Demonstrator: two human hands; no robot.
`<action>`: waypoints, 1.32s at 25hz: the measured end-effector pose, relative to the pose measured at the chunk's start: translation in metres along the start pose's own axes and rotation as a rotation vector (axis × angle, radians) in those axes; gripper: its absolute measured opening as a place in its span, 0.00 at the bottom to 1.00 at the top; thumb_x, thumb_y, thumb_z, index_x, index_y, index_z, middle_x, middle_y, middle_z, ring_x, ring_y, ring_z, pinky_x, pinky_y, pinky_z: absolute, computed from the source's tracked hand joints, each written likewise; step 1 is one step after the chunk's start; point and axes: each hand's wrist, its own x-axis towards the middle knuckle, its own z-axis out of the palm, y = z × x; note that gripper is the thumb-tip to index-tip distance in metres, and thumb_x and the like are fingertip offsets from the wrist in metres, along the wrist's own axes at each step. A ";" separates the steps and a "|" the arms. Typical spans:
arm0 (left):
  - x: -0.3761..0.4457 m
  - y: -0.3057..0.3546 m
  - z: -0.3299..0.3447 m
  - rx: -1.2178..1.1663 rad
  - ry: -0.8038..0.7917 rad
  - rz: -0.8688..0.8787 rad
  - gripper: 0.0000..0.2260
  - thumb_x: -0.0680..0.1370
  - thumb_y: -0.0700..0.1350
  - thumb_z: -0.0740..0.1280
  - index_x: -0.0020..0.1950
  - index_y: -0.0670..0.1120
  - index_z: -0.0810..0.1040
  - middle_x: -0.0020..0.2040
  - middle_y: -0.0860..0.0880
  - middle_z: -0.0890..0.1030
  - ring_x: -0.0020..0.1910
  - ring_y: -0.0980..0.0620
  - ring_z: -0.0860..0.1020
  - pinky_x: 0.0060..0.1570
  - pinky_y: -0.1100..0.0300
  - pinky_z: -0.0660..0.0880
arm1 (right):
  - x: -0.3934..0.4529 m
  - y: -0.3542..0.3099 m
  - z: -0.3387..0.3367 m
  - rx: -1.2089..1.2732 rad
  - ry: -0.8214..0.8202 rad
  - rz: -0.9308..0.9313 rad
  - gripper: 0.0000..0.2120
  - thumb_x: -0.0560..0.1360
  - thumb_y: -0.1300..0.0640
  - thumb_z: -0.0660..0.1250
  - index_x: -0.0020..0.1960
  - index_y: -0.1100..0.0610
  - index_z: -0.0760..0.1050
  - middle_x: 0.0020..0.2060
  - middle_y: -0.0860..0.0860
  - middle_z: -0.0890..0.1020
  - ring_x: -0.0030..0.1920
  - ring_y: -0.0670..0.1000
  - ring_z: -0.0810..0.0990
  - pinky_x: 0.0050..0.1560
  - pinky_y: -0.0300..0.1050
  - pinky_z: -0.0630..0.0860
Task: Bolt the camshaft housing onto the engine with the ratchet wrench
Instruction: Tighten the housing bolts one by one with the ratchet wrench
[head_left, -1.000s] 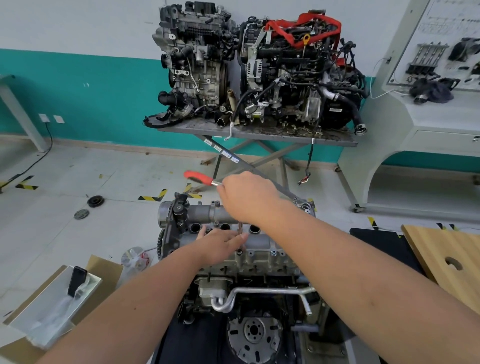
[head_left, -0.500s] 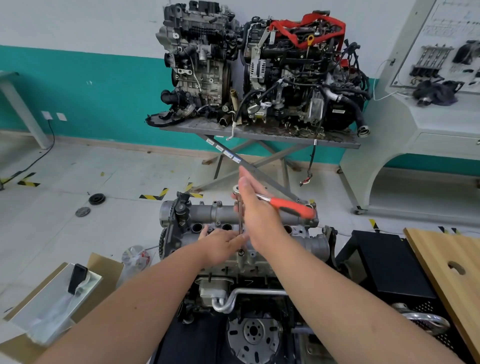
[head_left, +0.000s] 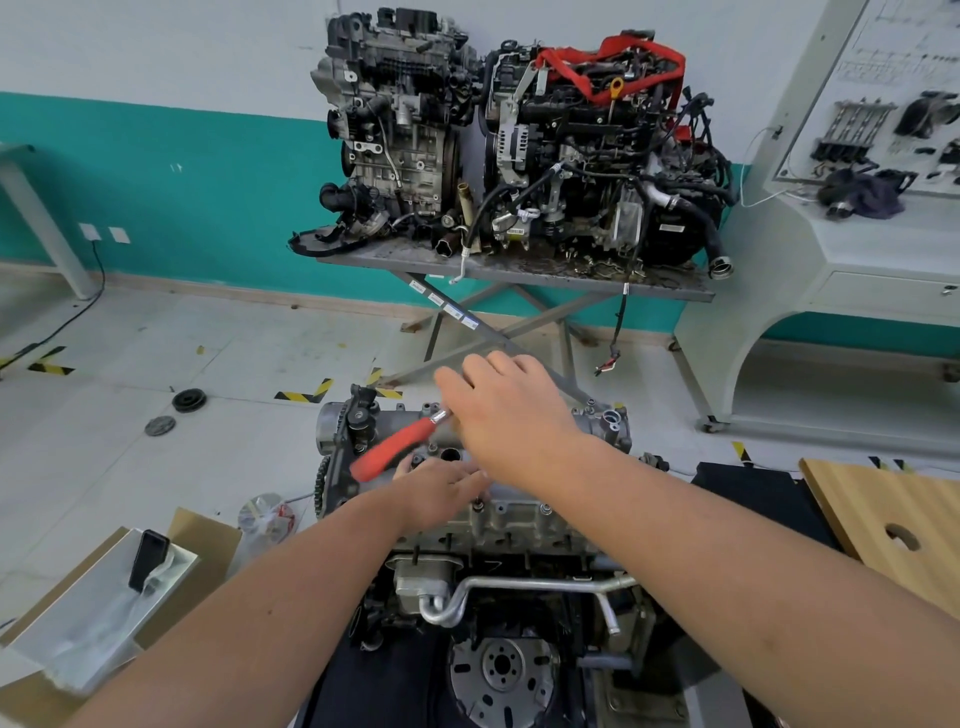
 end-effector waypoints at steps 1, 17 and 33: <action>0.001 0.000 0.001 0.054 0.033 -0.009 0.25 0.78 0.64 0.50 0.67 0.57 0.76 0.68 0.56 0.75 0.75 0.51 0.61 0.75 0.47 0.43 | 0.000 -0.003 -0.004 0.016 -0.083 0.024 0.20 0.78 0.46 0.57 0.65 0.55 0.70 0.46 0.54 0.76 0.45 0.58 0.75 0.44 0.52 0.69; -0.007 0.012 -0.006 0.098 -0.061 0.014 0.26 0.82 0.65 0.45 0.57 0.61 0.81 0.71 0.64 0.69 0.77 0.53 0.58 0.73 0.40 0.34 | 0.020 0.000 -0.012 1.679 -0.320 1.012 0.07 0.83 0.59 0.59 0.47 0.58 0.71 0.30 0.50 0.82 0.32 0.51 0.83 0.35 0.42 0.72; -0.011 0.008 -0.004 0.046 0.105 0.071 0.19 0.83 0.49 0.55 0.72 0.46 0.72 0.72 0.43 0.72 0.72 0.49 0.65 0.75 0.51 0.52 | -0.012 -0.006 0.024 0.160 0.227 0.031 0.15 0.74 0.63 0.69 0.61 0.61 0.79 0.51 0.58 0.81 0.48 0.60 0.80 0.47 0.53 0.77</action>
